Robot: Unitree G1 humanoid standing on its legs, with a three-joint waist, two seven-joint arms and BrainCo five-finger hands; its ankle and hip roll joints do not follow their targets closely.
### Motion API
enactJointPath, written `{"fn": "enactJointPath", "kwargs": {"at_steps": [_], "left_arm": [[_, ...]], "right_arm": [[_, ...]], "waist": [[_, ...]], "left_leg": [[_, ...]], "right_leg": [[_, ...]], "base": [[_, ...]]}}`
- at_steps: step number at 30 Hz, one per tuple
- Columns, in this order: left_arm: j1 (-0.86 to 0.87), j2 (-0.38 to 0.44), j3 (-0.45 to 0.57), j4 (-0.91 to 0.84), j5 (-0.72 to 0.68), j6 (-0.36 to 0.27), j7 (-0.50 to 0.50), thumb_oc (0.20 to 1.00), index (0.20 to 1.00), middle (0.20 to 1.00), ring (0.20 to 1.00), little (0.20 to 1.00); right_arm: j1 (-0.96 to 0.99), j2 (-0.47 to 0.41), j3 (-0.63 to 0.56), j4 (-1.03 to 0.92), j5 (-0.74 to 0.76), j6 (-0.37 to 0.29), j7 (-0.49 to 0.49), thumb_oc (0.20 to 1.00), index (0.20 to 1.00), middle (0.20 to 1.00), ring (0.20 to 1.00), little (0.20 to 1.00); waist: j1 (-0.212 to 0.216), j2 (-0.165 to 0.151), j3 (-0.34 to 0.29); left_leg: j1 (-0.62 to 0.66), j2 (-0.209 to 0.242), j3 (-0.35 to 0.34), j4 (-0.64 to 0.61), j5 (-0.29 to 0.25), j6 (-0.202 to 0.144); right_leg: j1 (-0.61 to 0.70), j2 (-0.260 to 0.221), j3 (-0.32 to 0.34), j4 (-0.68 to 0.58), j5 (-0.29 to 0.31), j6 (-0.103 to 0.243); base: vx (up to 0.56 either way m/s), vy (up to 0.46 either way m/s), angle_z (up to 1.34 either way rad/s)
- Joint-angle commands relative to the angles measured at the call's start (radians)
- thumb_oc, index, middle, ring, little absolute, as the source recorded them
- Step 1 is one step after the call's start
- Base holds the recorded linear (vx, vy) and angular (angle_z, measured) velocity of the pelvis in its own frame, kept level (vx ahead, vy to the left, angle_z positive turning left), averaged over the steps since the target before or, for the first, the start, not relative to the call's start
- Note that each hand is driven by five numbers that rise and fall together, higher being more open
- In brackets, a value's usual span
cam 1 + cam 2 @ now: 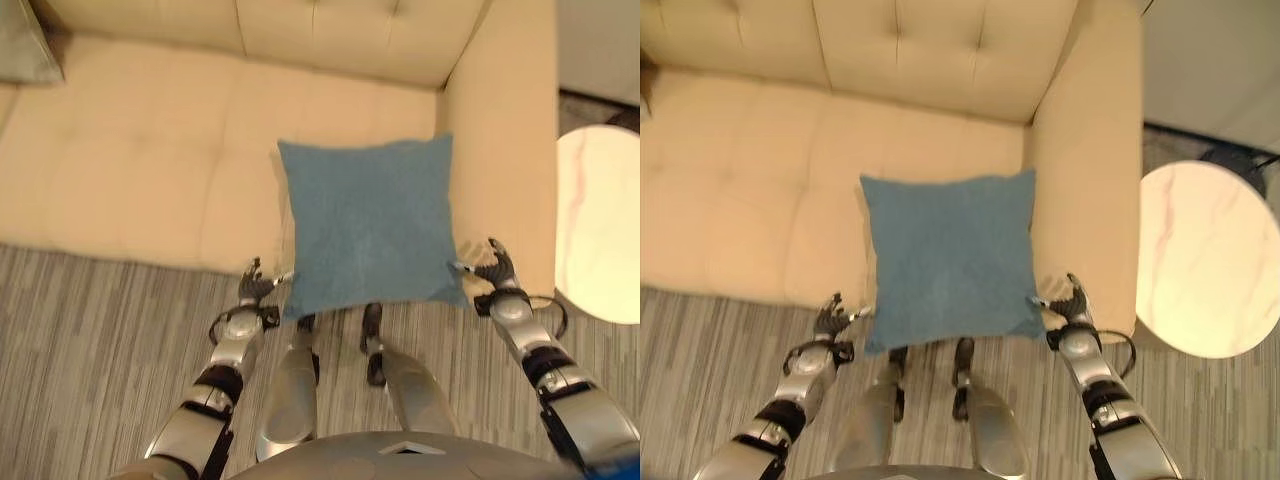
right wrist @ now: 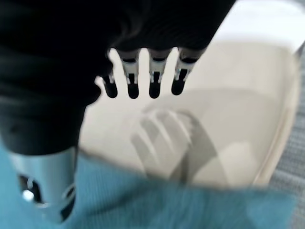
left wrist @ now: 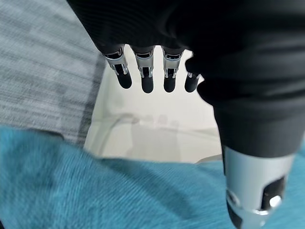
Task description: Pick up all the scattered cushions and arrange them neatly on the sofa.
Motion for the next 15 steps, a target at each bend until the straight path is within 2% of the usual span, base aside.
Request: {"fn": "enactJointPath", "kwargs": {"at_steps": [1,6,15], "left_arm": [[0.026,-0.001,-0.006,-0.022,-0.053,-0.070,0.031,1.000,1.000,1.000,1.000,1.000],[-0.065,-0.002,-0.052,-0.035,-0.066,-0.081,0.036,1.000,1.000,1.000,1.000,1.000],[-0.150,-0.046,-0.119,-0.051,-0.067,-0.091,0.047,1.000,1.000,1.000,1.000,1.000]], "right_arm": [[0.067,-0.015,0.031,-0.014,0.063,-0.043,-0.042,1.000,1.000,1.000,1.000,1.000],[-0.023,-0.010,0.070,0.016,0.105,-0.052,-0.040,1.000,1.000,1.000,1.000,1.000],[-0.082,0.040,0.114,0.031,0.115,-0.063,-0.051,1.000,1.000,1.000,1.000,1.000]], "waist": [[-0.009,-0.048,-0.120],[-0.004,-0.042,-0.107],[-0.009,-0.032,-0.102]], "left_leg": [[0.040,-0.070,0.006,-0.007,-0.097,-0.003],[-0.018,-0.068,-0.005,-0.026,-0.068,-0.018],[-0.043,-0.070,-0.013,-0.056,-0.045,-0.028]], "right_leg": [[0.028,-0.061,0.040,-0.121,0.070,0.094],[-0.039,-0.063,0.033,-0.117,0.076,0.097],[-0.075,-0.060,0.034,-0.123,0.083,0.101]], "base": [[-0.08,-0.049,0.20],[-0.03,-0.027,0.11],[-0.01,-0.015,0.03]]}}
